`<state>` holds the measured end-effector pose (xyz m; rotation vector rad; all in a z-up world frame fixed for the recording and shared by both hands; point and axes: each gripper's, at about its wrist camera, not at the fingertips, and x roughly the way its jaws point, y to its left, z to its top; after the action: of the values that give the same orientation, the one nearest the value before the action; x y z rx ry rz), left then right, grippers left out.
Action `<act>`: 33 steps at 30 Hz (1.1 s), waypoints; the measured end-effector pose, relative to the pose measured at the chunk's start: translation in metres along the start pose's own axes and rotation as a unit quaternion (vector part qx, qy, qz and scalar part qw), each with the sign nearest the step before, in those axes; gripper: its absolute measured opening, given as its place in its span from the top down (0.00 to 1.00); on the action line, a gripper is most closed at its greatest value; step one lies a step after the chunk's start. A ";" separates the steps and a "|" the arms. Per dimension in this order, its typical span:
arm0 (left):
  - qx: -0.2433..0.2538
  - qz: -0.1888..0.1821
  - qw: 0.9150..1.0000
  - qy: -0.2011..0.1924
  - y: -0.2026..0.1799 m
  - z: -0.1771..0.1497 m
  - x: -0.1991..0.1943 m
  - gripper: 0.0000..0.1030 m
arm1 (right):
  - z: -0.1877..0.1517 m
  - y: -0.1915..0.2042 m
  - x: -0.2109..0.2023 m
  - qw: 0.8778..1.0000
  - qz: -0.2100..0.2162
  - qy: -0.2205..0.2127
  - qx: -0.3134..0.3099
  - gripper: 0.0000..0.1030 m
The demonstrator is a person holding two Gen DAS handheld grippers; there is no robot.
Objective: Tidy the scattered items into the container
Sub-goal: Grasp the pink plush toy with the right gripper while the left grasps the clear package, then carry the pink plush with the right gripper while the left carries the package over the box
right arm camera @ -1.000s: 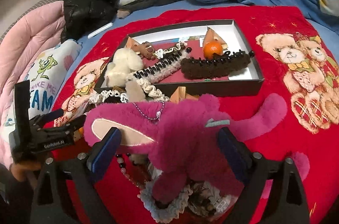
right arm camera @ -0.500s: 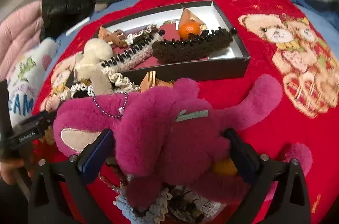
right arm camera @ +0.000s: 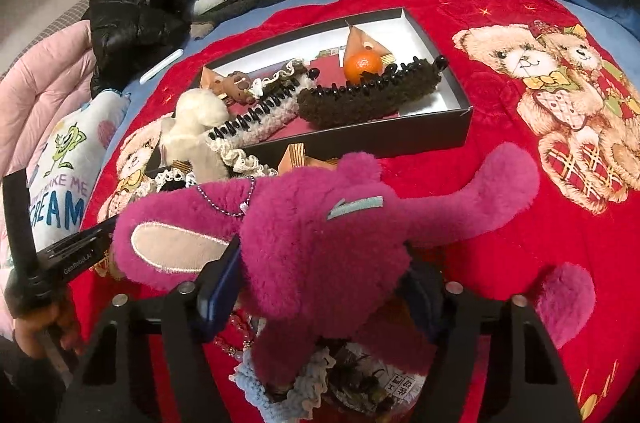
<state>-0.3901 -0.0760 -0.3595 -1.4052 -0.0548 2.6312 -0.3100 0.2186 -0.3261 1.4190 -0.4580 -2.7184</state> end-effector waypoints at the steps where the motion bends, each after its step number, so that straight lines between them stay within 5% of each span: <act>1: 0.004 0.001 1.000 -0.001 -0.001 0.000 -0.001 0.85 | 0.000 0.001 -0.001 1.000 -0.002 0.000 -0.002 0.35; 16: 0.006 0.020 0.999 -0.025 0.004 0.003 -0.024 0.98 | 0.004 0.002 -0.014 1.000 -0.002 -0.014 -0.008 0.46; 23: 0.007 0.019 0.999 -0.044 0.003 0.004 -0.043 0.99 | 0.006 0.006 -0.025 1.000 -0.003 -0.027 -0.013 0.55; 33: 0.014 0.013 0.997 -0.071 -0.011 0.012 -0.069 0.99 | 0.011 0.015 -0.045 0.998 0.012 -0.050 -0.022 0.57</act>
<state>-0.3605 -0.0759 -0.2949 -1.2180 -0.0172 2.7377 -0.2943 0.2148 -0.2798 1.2630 -0.4126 -2.7726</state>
